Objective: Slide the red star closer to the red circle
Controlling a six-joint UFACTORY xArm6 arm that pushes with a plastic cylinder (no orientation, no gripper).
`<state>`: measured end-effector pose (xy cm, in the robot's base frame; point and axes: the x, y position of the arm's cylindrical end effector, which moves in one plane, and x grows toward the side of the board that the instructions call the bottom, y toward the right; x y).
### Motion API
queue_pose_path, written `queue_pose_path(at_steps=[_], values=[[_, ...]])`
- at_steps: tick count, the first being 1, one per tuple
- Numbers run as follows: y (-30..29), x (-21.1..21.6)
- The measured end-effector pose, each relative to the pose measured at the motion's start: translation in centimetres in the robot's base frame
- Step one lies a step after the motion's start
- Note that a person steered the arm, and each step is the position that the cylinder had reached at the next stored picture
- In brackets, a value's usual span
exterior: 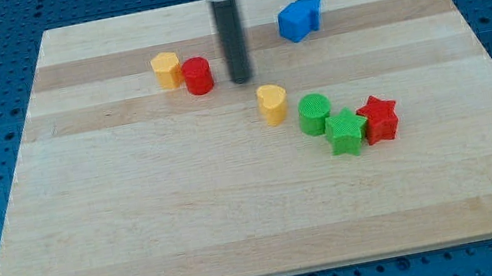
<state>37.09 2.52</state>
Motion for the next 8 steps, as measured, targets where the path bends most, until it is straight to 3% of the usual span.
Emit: queue_pose_path(at_steps=[1,2,3,4,6,8], values=[[5.3,0.4],[7.0,1.6],[11.2,5.0],[11.8,7.4],[11.7,7.7],[12.3,14.2]])
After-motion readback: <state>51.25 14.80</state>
